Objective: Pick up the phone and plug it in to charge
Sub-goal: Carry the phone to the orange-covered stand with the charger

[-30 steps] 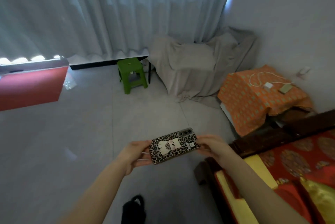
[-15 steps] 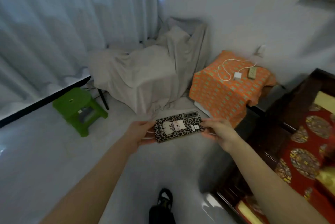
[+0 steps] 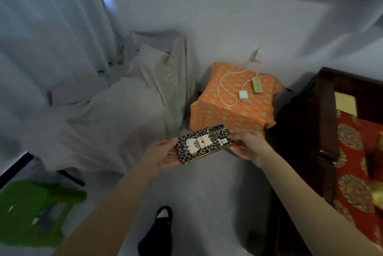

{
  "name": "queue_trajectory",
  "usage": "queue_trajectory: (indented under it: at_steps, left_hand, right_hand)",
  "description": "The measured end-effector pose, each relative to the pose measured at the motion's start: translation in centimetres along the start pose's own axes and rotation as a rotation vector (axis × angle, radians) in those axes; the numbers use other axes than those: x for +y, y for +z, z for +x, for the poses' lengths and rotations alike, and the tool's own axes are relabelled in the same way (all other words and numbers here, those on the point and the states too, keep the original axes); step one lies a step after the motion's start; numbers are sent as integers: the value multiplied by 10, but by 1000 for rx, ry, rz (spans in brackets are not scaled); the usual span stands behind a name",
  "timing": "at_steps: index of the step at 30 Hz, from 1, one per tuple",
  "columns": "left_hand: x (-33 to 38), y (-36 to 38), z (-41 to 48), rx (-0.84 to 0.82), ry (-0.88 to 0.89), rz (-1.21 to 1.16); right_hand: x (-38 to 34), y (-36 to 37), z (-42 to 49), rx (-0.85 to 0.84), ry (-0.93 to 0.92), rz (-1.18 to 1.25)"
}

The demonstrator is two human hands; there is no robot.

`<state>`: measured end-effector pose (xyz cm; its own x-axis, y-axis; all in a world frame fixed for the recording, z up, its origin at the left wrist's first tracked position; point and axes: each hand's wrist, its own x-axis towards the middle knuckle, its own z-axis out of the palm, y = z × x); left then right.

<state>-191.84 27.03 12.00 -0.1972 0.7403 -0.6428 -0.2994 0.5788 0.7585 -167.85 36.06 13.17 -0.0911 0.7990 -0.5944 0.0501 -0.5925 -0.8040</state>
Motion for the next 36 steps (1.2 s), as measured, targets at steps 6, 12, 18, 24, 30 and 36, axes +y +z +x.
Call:
queue_trajectory:
  at_steps: [6, 12, 18, 24, 30, 36]
  left_hand:
    - [101, 10, 113, -197, -8, 158]
    - [167, 67, 207, -311, -81, 259]
    - [216, 147, 298, -378, -91, 272]
    - [258, 213, 392, -419, -140, 293]
    - [281, 262, 488, -464, -223, 382]
    - [288, 305, 592, -663, -346, 637]
  right_hand:
    - [-55, 22, 73, 181, 0, 146]
    - [-107, 2, 139, 338, 14, 202]
    - [-161, -49, 218, 414, -9, 221]
    - [-212, -92, 310, 471, -40, 182]
    - [-238, -118, 402, 507, -20, 145]
    - [-242, -141, 500, 540, -11, 102]
